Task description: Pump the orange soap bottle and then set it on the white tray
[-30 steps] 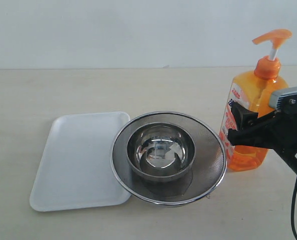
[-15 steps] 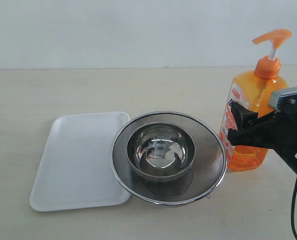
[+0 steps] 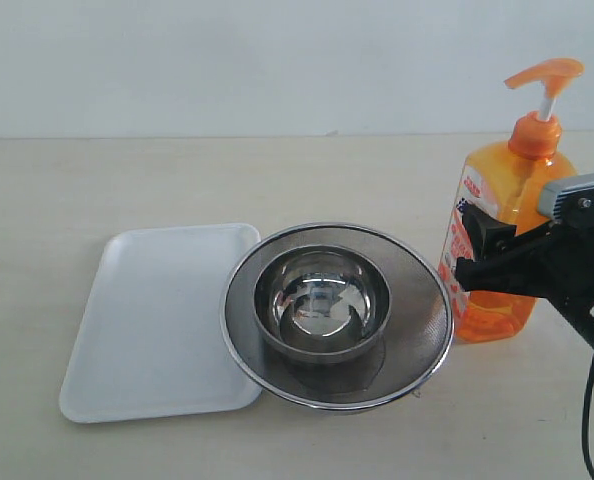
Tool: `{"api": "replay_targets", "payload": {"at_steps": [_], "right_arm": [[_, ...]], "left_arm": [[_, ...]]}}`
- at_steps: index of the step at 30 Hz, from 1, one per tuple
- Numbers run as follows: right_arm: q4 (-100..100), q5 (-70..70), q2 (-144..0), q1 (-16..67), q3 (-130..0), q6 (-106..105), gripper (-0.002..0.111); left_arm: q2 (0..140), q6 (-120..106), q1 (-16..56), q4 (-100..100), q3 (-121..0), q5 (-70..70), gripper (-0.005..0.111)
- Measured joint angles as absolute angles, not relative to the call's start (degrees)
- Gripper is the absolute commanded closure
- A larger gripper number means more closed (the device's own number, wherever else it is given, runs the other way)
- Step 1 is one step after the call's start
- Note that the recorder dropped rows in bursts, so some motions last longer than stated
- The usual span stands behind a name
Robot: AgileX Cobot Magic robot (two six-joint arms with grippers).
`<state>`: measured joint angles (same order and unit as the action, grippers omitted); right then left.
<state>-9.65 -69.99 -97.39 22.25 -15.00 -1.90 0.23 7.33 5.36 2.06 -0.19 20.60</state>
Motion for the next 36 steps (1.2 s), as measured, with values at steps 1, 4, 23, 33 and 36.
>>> {"api": "replay_targets", "payload": {"at_steps": [1, 4, 23, 33, 36], "right_arm": [[-9.7, -70.0, -97.4, 22.3, -15.0, -1.9, 0.108], [-9.7, -70.1, -97.4, 22.3, -15.0, -1.4, 0.108], [-10.1, -70.3, -97.4, 22.3, -15.0, 1.1, 0.075], [-10.0, -67.6, -97.4, 22.3, -15.1, 5.0, 0.008], [-10.0, -66.1, -97.4, 22.3, -15.1, 6.3, 0.008]], "left_arm": [[0.2, 7.3, 5.4, 2.1, -0.2, 20.6, 0.102], [0.2, 7.3, 5.4, 2.1, -0.2, 20.6, 0.102], [0.2, 7.3, 5.4, 2.1, -0.2, 20.6, 0.102], [0.2, 7.3, 5.4, 2.1, -0.2, 20.6, 0.102], [0.2, 7.3, 5.4, 2.1, -0.2, 20.6, 0.102]]}}
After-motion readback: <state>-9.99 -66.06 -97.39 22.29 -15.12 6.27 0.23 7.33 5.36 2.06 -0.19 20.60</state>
